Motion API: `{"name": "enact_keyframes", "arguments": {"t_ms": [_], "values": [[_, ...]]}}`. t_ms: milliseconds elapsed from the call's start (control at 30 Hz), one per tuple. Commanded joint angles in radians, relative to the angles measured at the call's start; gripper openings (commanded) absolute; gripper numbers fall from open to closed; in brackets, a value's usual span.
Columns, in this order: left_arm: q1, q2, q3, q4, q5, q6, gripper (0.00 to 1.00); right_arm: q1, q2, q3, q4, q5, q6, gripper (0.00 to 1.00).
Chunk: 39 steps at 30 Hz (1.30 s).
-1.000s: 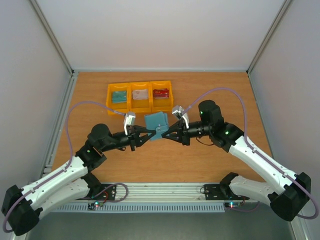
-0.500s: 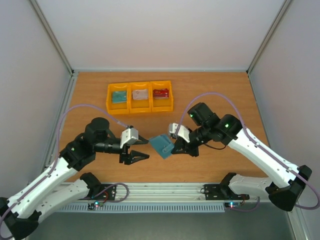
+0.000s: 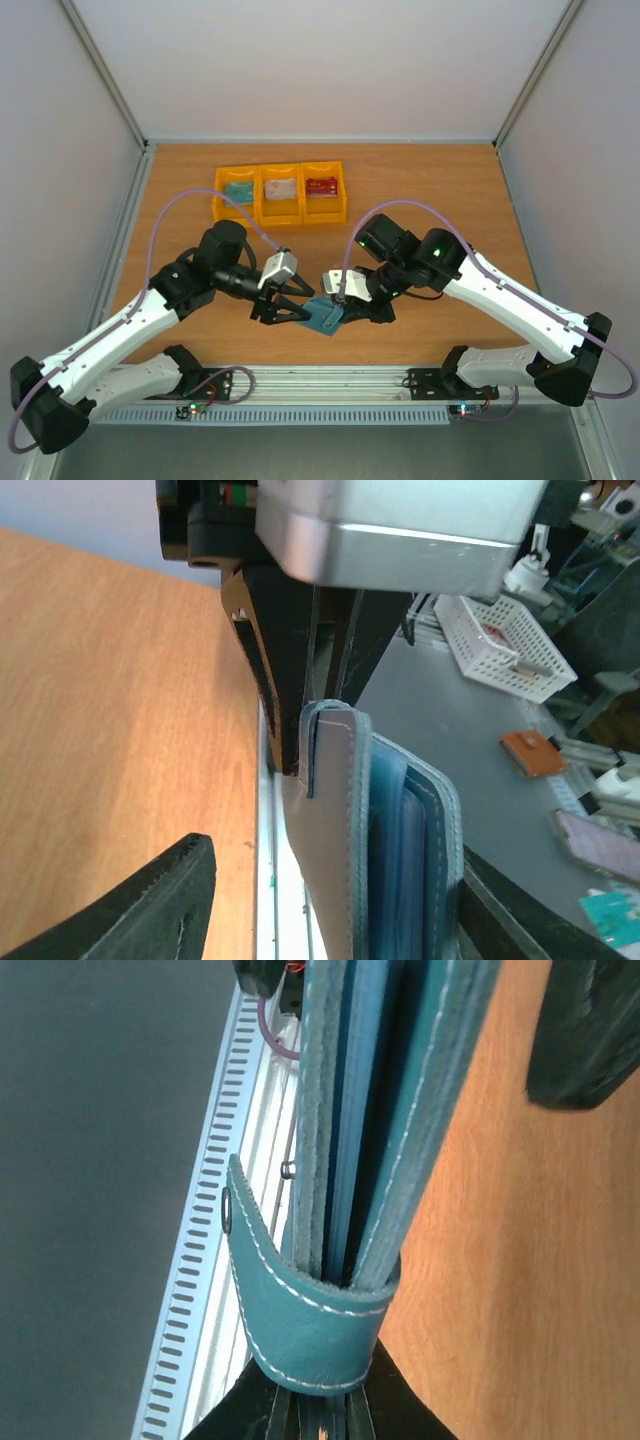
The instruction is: Take the credit cards out of the card holder
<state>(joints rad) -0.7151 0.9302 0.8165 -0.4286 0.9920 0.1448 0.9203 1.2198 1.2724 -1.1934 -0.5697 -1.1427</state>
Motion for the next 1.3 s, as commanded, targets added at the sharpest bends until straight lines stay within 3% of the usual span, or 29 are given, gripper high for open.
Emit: {"name": "enact_keyframes", "arguments": {"t_ms": [0,167,333,433,467,567,700,767,833,933,1000,1100,1267], "values": [[-0.024,0.015,-0.005,0.072,0.055,-0.029,0.55,0.013,-0.014,0.052,-0.007,0.000,-0.060,0.01],[-0.089,0.026,0.012,-0.005,-0.029,0.053,0.37,0.027,0.014,0.073,-0.004,0.020,-0.075,0.01],[-0.106,0.024,0.006,0.021,-0.083,0.037,0.01,0.031,0.017,0.101,-0.014,0.037,-0.075,0.01],[-0.106,0.001,0.003,0.064,-0.197,-0.061,0.00,0.030,-0.023,0.095,0.042,0.109,0.004,0.08],[-0.106,-0.030,-0.012,0.086,-0.371,-0.180,0.00,-0.004,-0.100,0.061,0.142,0.270,0.125,0.28],[-0.100,-0.059,-0.036,0.116,-0.528,-0.316,0.00,-0.124,-0.208,-0.014,0.250,0.392,0.320,0.45],[-0.060,-0.103,-0.102,0.228,-0.627,-0.509,0.00,-0.308,-0.327,-0.117,0.315,0.333,0.551,0.47],[-0.037,-0.125,-0.155,0.338,-0.638,-0.607,0.00,-0.328,-0.348,-0.161,0.349,0.305,0.682,0.46],[-0.027,-0.146,-0.210,0.488,-0.628,-0.666,0.00,-0.328,-0.328,-0.195,0.443,0.166,0.838,0.44],[-0.024,-0.175,-0.261,0.604,-0.630,-0.695,0.00,-0.324,-0.234,-0.194,0.554,-0.017,1.030,0.32],[-0.021,-0.194,-0.275,0.608,-0.647,-0.695,0.00,-0.287,-0.195,-0.191,0.591,-0.010,1.057,0.29],[-0.016,-0.213,-0.303,0.631,-0.648,-0.709,0.00,-0.209,-0.167,-0.210,0.711,-0.001,1.071,0.34],[-0.016,-0.224,-0.335,0.701,-0.623,-0.712,0.00,-0.194,-0.094,-0.190,0.731,-0.021,1.101,0.34]]}}
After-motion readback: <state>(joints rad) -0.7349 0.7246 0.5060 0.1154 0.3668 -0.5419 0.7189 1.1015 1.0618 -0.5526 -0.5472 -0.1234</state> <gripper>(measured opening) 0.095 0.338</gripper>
